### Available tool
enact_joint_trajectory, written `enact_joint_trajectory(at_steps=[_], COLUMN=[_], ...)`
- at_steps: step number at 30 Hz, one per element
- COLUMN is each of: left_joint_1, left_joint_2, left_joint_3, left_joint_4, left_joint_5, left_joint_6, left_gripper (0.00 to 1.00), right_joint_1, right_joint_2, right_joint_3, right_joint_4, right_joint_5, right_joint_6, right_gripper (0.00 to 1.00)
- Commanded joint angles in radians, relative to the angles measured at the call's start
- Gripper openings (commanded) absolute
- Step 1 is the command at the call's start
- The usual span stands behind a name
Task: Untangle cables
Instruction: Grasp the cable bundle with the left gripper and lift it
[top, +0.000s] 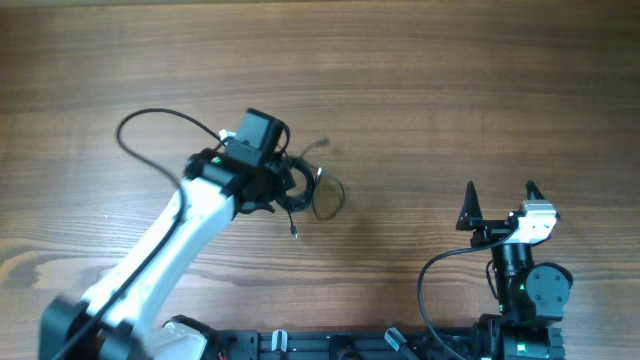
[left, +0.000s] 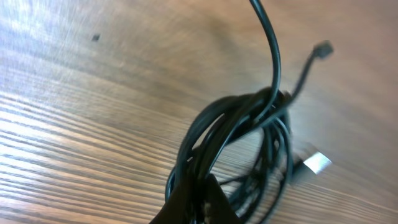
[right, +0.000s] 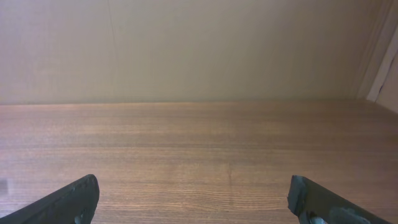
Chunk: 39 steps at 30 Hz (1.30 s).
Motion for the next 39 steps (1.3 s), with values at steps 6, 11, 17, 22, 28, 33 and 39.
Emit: enact_joint_trajectory(at_steps=[6, 11, 17, 22, 28, 33, 39], left_joint_1=[0.002, 0.002, 0.002, 0.002, -0.014, -0.095, -0.219], left_joint_2=[-0.127, -0.128, -0.127, -0.096, -0.021, 0.079, 0.203], left_joint_3=[0.016, 0.016, 0.015, 0.014, 0.013, 0.013, 0.013], left_joint_4=[0.087, 0.111, 0.112, -0.006, -0.040, -0.008, 0.040], left_joint_5=[0.351, 0.388, 0.432, 0.039, -0.007, 0.103, 0.175], left_joint_6=[0.360, 0.387, 0.387, 0.154, -0.168, -0.385, -0.898], left_gripper=[0.04, 0.04, 0.05, 1.00, 0.86, 0.71, 1.00], right_joint_1=[0.001, 0.002, 0.002, 0.002, 0.002, 0.002, 0.002], right_joint_2=[0.000, 0.000, 0.014, 0.158, 0.426, 0.594, 0.692], right_joint_3=[-0.002, -0.002, -0.002, -0.002, -0.002, -0.002, -0.002], right_joint_4=[0.027, 0.033, 0.030, 0.029, 0.032, 0.032, 0.032], right_joint_5=[-0.266, -0.488, -0.533, -0.565, -0.581, -0.674, -0.721], right_joint_6=[0.483, 1.285, 0.964, 0.975, 0.986, 1.034, 1.037], right_gripper=[1.00, 1.00, 1.00, 1.00, 1.00, 1.00, 1.00])
